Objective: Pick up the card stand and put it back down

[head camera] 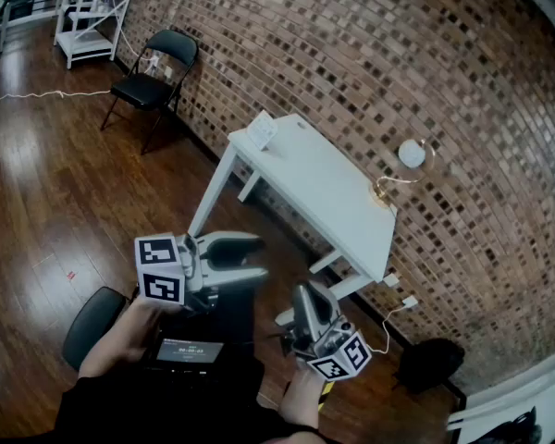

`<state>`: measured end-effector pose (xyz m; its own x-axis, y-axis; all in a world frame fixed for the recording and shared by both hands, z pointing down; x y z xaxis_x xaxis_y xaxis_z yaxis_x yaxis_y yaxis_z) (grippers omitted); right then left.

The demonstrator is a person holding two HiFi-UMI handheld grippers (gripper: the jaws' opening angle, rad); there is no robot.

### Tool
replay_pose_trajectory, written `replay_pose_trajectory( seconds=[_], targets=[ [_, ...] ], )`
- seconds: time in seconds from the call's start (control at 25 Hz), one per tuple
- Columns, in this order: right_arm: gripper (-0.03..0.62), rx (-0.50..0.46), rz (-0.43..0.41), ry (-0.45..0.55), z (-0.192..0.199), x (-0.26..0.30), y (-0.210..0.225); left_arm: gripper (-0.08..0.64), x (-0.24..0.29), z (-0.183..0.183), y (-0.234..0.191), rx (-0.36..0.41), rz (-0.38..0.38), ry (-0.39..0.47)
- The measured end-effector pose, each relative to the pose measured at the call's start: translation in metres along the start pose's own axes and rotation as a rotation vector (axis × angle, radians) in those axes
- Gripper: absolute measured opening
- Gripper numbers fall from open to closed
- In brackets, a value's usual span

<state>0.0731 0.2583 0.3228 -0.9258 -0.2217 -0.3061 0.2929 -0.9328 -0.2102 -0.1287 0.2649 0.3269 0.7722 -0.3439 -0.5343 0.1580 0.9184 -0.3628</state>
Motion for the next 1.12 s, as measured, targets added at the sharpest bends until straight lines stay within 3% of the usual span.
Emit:
replay_pose_trajectory(
  seconds=[0.16,0.4,0.56,0.76,1.12],
  targets=[
    [0.098,0.006,0.014,-0.046,0.014,0.017,-0.004,0.224,-0.018,-0.007,-0.009,-0.026,-0.019,0.012],
    [0.101,-0.010,0.010,-0.100,0.040,0.039,0.025,0.224,-0.030,-0.011,-0.044,-0.023,-0.036,0.040],
    [0.101,0.020,0.017,-0.135,0.071,0.049,0.065,0.224,-0.027,-0.009,-0.088,-0.052,-0.055,0.036],
    [0.101,0.068,0.038,-0.173,0.106,0.065,0.131,0.224,-0.022,-0.021,-0.159,-0.128,-0.067,0.150],
    [0.120,0.054,0.046,-0.207,0.138,0.080,0.188,0.224,-0.007,-0.034,-0.222,-0.043,-0.136,0.100]
  ],
)
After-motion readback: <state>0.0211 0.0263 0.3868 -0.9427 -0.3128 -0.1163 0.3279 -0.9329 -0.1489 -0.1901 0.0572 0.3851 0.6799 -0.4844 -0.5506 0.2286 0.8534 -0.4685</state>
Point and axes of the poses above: the fingertips, and each gripper's own axes: x forward along the fingers, y to its right, z out of its underside, the point moved 7 cm from there along -x, backward along the fingers, and after that the axes turned 11 degrees about -x, right-handed, at the moved point
